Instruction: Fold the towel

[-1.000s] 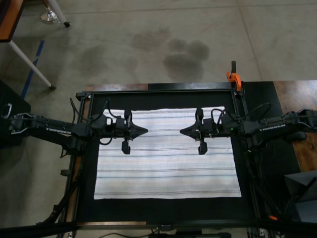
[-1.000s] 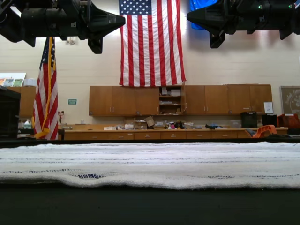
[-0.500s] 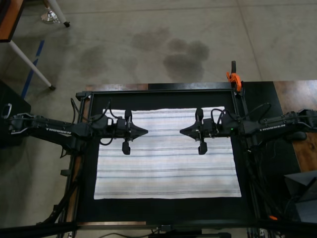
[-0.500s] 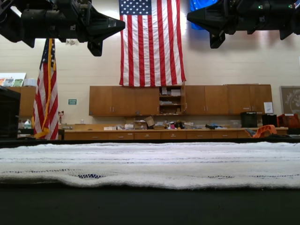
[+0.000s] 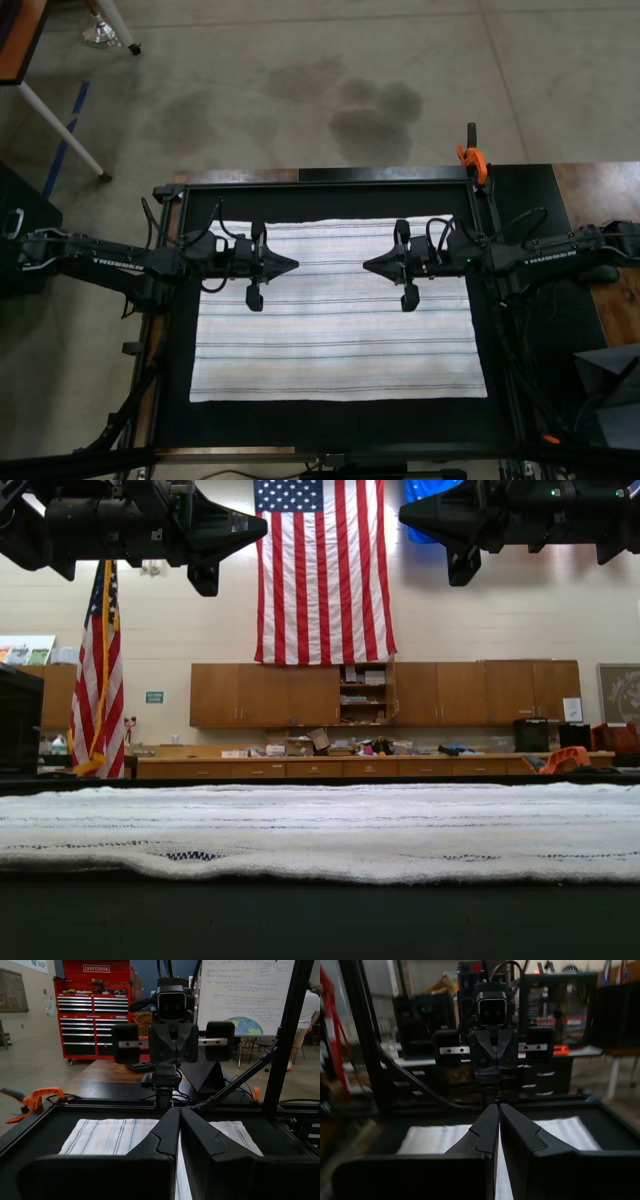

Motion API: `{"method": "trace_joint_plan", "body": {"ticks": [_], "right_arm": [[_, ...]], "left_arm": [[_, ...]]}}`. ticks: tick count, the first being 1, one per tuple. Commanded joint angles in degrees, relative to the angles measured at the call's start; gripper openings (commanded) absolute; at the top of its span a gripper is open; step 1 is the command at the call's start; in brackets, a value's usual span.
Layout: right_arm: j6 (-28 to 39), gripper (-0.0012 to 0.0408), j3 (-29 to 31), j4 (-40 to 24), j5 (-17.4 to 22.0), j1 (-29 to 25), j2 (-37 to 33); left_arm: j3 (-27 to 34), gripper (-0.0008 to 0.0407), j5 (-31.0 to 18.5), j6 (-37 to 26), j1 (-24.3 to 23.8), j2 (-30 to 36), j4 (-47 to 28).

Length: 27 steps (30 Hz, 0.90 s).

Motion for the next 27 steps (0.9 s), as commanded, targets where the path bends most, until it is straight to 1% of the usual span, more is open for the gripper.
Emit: {"method": "trace_joint_plan", "body": {"ticks": [1, 3, 6, 7, 9, 11, 12, 14, 19, 22, 24, 27], "right_arm": [[5.9, 0.0, 0.0, 0.0, 0.0, 0.5, 0.0], [9.8, 0.0, 0.0, -0.7, 0.0, 0.5, 0.0], [17.9, 0.0, 0.0, -2.8, 0.0, 0.7, 0.1], [19.3, 0.0, 0.0, -3.7, 0.0, 0.9, 0.1], [19.6, 0.0, 0.0, -5.5, 0.0, 1.4, 0.3], [19.2, 0.0, 0.0, -6.6, 0.0, 2.0, 0.6], [19.1, 0.0, 0.0, -6.7, 0.0, 2.1, 1.0], [19.3, 0.0, 0.0, -6.7, 0.0, 2.3, 1.9], [20.3, 0.0, 0.0, -6.7, 0.0, 2.5, 4.4], [21.8, 0.0, 0.0, -6.7, 0.1, 2.5, 5.6], [24.1, 0.0, 0.0, -6.8, 1.1, 2.5, 5.8], [27.1, 0.0, 0.0, -8.0, 4.3, 2.5, 5.9]], "left_arm": [[0.0, 0.0, 0.0, 0.0, 0.0, 0.0, 0.1], [0.0, 0.0, 0.0, -0.6, 0.0, 0.0, -0.4], [0.0, 0.0, 0.0, -4.2, -0.4, -0.1, -2.3], [0.0, 0.0, 0.0, -4.2, -0.6, -0.1, -3.3], [0.0, 0.0, -0.3, -3.0, -0.5, 0.0, -5.7], [0.0, 0.0, -3.4, -2.7, 0.0, 0.0, -7.9], [0.0, 0.0, -5.2, -4.0, 0.0, 0.0, -9.1], [0.0, 0.0, -6.7, -7.0, -0.1, -0.2, -10.7], [0.0, 0.0, -6.3, -11.1, -0.5, -1.9, -13.5], [0.0, 0.0, -6.0, -13.2, -0.8, -3.8, -18.5], [0.0, 0.0, -6.0, -14.8, -1.0, -5.3, -23.2], [0.0, 0.0, -6.8, -15.9, -1.0, -7.7, -29.7]]}}
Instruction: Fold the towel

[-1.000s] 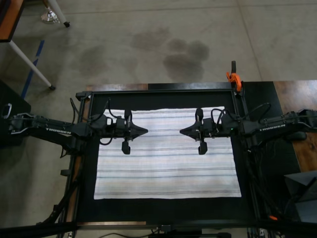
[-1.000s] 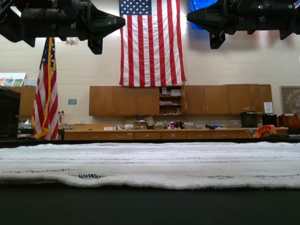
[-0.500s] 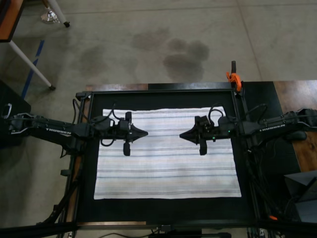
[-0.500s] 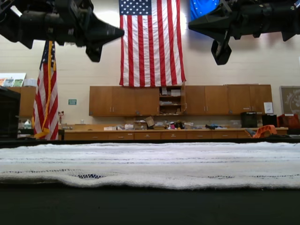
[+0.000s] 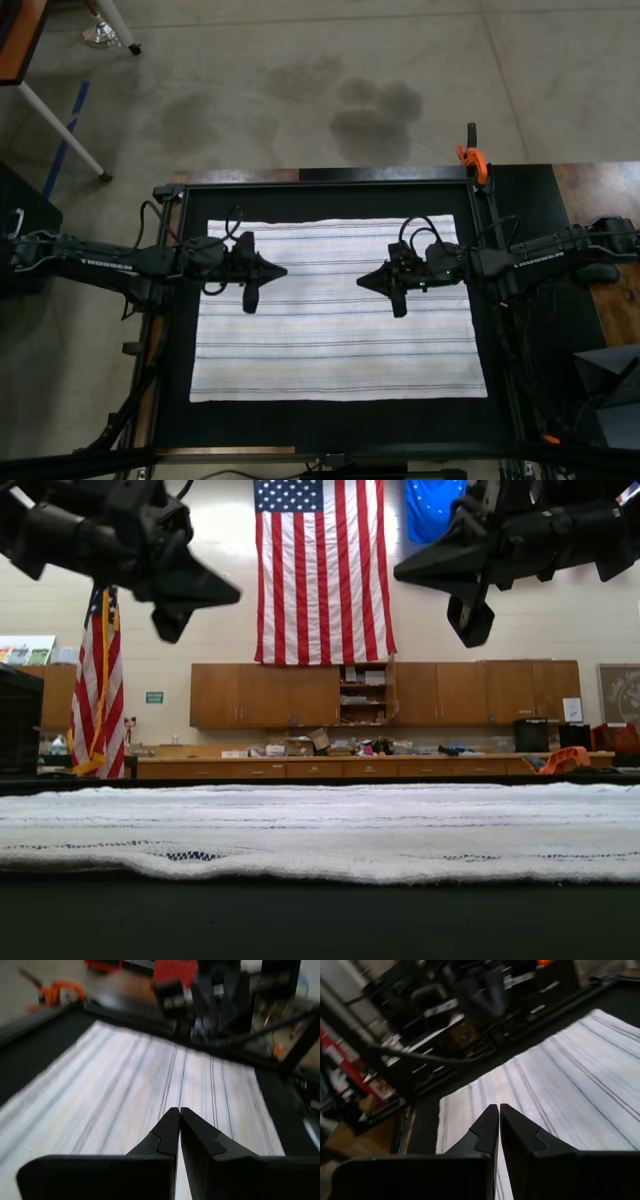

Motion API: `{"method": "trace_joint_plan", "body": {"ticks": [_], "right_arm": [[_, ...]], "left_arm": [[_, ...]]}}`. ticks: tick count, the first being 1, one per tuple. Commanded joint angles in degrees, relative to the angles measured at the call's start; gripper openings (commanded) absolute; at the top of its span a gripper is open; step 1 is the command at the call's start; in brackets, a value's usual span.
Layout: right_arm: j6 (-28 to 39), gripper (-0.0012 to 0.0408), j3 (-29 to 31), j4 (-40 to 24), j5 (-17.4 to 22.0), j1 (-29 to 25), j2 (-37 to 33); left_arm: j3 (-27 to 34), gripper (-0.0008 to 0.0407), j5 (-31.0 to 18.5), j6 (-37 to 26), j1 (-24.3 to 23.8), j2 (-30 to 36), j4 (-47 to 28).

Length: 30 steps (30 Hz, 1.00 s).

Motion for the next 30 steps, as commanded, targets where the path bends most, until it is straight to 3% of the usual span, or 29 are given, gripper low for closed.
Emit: {"method": "trace_joint_plan", "body": {"ticks": [1, 5, 10, 16, 20, 24, 30], "right_arm": [[1.7, 0.0, 0.0, -1.6, 2.0, 0.0, -0.2], [3.8, 0.0001, 0.0, -3.7, 2.3, 0.4, -0.4], [5.8, 0.0011, 0.0, -3.8, 3.3, 3.8, 0.0], [9.0, 0.0015, 0.0, -4.8, 8.9, 8.9, 0.0], [12.0, 0.0015, 0.0, -6.7, 15.9, 11.1, 0.1], [13.3, 0.0015, 0.0, -7.3, 20.2, 11.0, 2.0], [12.6, 0.0042, 0.0, -7.2, 20.3, 7.5, 7.8]], "left_arm": [[0.0, 0.0, -1.8, -0.5, 0.0, -1.5, -3.4], [0.0, 0.0, -5.7, -2.1, 0.1, -3.6, -7.1], [0.0, 0.0, -6.6, -4.3, 0.1, -4.1, -10.7], [0.0, 0.0, -6.3, -4.9, 0.0, -2.4, -9.9], [0.0, 0.0, -5.5, -5.7, 0.0, -0.7, -7.4], [0.0, 0.0, -5.5, -5.7, 0.1, 1.0, -4.8], [0.0, 0.0, -5.5, -5.7, 0.1, 4.2, -3.9]]}}
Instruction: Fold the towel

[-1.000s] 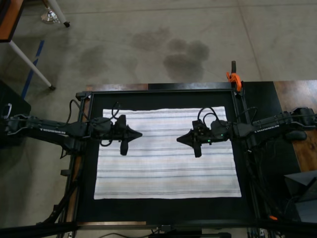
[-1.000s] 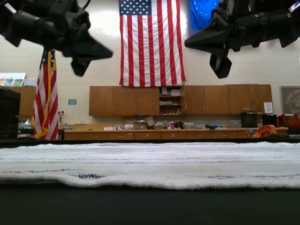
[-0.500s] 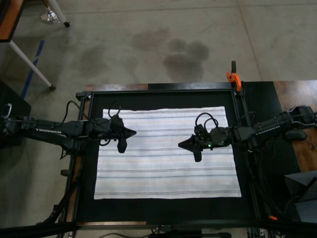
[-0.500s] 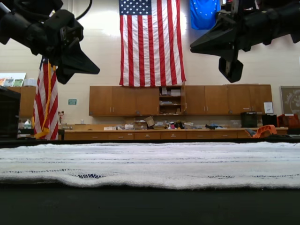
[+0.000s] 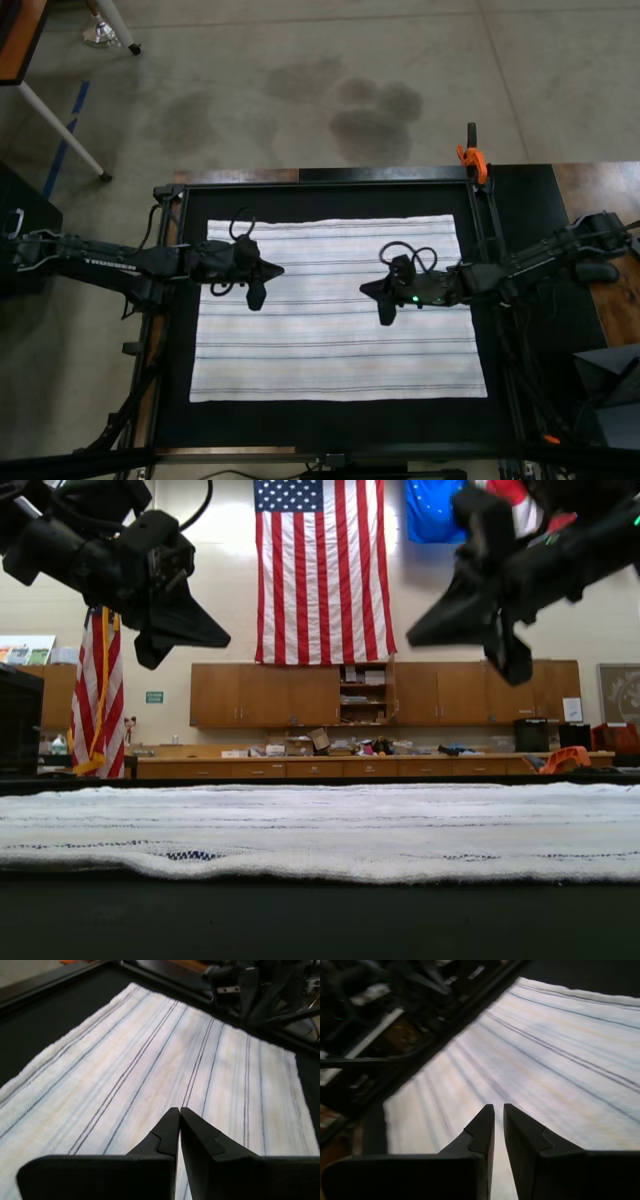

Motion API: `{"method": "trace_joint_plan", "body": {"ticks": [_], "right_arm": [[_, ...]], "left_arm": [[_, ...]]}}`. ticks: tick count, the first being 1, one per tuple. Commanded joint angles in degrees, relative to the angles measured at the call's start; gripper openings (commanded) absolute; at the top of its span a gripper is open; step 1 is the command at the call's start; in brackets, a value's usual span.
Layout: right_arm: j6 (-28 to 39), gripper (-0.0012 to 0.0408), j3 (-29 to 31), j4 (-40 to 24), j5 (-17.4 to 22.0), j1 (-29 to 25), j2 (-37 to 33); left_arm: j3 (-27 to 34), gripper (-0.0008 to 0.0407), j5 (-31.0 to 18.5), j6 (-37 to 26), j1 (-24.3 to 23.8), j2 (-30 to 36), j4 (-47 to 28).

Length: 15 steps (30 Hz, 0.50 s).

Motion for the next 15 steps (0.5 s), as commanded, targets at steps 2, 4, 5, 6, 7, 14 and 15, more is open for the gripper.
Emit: {"method": "trace_joint_plan", "body": {"ticks": [2, 4, 5, 6, 7, 14, 15], "right_arm": [[0.6, 0.0072, 0.0, 0.7, -0.1, -2.3, 3.5], [0.5, 0.0108, 0.0, 1.8, -0.3, -4.0, 5.5], [0.3, 0.0126, 0.0, 2.4, -0.4, -4.9, 6.3], [-0.2, 0.0143, 0.0, 3.1, -0.5, -5.8, 7.0], [-0.5, 0.0159, 0.0, 3.8, -0.9, -6.8, 7.7], [-3.5, 0.0203, 4.0, 3.9, -6.4, -13.8, 11.8], [-4.5, 0.0202, 5.0, 3.7, -6.6, -14.6, 12.4]], "left_arm": [[0.0, 0.0, 0.0, -0.4, 0.0, 1.5, 0.2], [0.0, 0.0, 2.8, -0.8, -0.2, 2.2, 0.3], [0.0, 0.0, 5.9, -0.8, -0.5, 2.4, 0.3], [0.0, 0.0, 8.9, -0.8, -0.8, 2.5, 0.3], [0.0, 0.0, 11.0, -0.8, -1.2, 3.0, 0.2], [0.0, 0.0, 13.2, 0.4, -8.7, 7.3, 5.7], [0.0, 0.0, 13.2, 0.7, -10.2, 8.5, 7.9]]}}
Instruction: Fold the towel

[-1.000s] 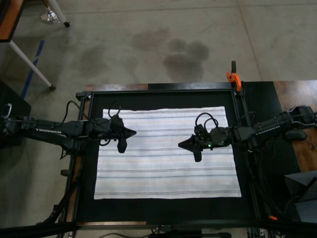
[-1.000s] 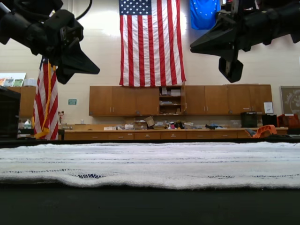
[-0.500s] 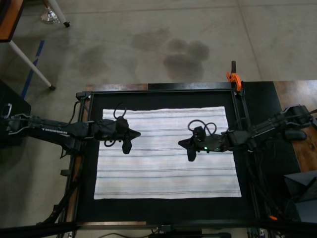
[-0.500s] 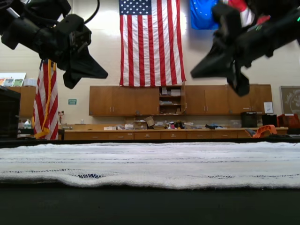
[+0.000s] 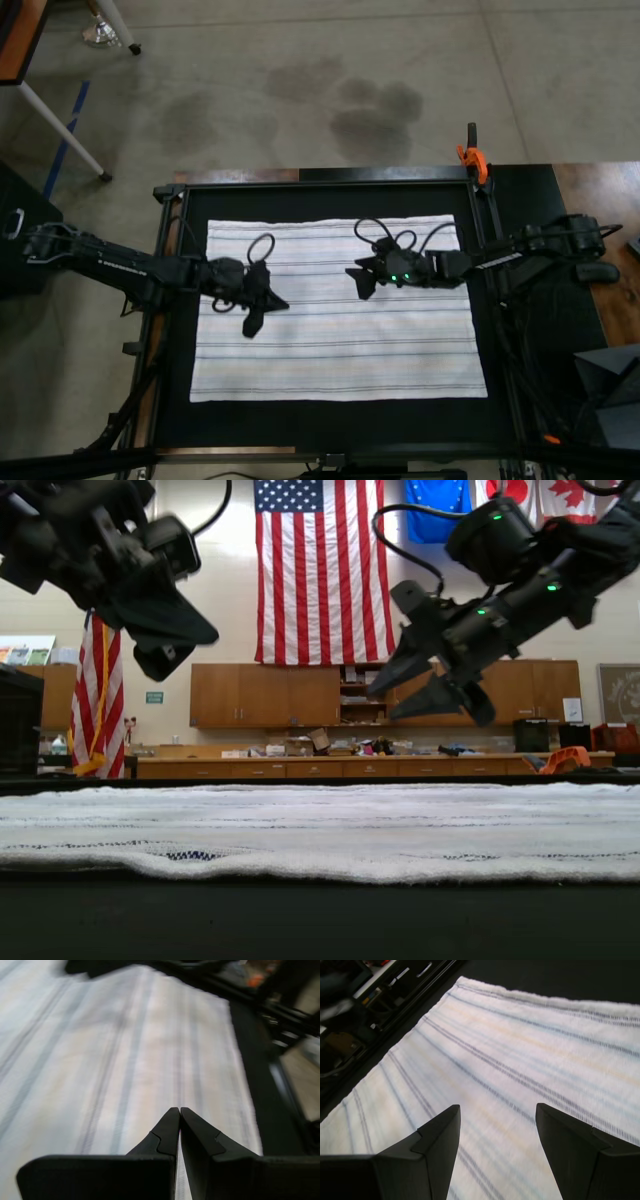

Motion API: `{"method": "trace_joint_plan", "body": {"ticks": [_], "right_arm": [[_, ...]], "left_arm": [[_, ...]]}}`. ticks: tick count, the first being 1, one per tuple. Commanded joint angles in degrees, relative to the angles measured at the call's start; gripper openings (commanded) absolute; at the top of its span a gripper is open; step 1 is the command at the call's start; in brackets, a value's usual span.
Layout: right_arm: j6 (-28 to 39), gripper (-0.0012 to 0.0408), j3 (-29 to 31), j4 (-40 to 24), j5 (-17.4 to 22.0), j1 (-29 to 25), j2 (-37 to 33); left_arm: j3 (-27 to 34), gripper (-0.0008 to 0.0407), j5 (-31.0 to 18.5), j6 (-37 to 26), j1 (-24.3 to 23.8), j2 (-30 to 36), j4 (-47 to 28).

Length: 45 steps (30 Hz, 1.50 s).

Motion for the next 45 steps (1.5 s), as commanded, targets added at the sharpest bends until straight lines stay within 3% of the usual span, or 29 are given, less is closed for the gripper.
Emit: {"method": "trace_joint_plan", "body": {"ticks": [1, 5, 8, 14, 21, 28, 32, 45], "right_arm": [[-2.2, 0.02, 2.4, -1.0, -0.5, -1.7, 1.3], [-6.2, 0.019, 8.3, -7.8, -1.8, -5.2, 4.1], [-8.1, 0.0188, 13.4, -13.1, -2.9, -7.6, 7.2], [-13.5, 0.0188, 24.1, -23.7, -4.4, -11.8, 15.3], [-28.0, 0.0188, 31.8, -32.3, -10.8, -17.2, 21.4], [-37.6, 0.0188, 35.3, -36.4, -20.1, -23.3, 25.8], [-42.3, 0.0188, 37.2, -38.6, -23.5, -25.8, 27.8], [-49.8, 0.0188, 41.7, -42.1, -25.9, -29.0, 31.8]], "left_arm": [[0.0, 0.0, 0.0, 0.8, -2.9, 2.4, 4.2], [0.3, 0.0, -2.0, -1.2, -7.1, 6.7, 8.9], [2.1, 0.0, -4.1, -3.8, -9.0, 9.2, 8.4], [7.8, 0.0, -4.4, -2.5, -12.9, 15.0, 7.8], [14.3, 0.0, -4.5, 13.0, -16.7, 20.3, -4.1], [19.8, 0.0, -4.4, 31.7, -16.9, 23.0, -9.3], [22.5, 0.0, -4.4, 36.8, -16.8, 25.4, -11.6], [28.1, 0.0, -4.2, 48.2, -16.8, 33.7, -16.2]]}}
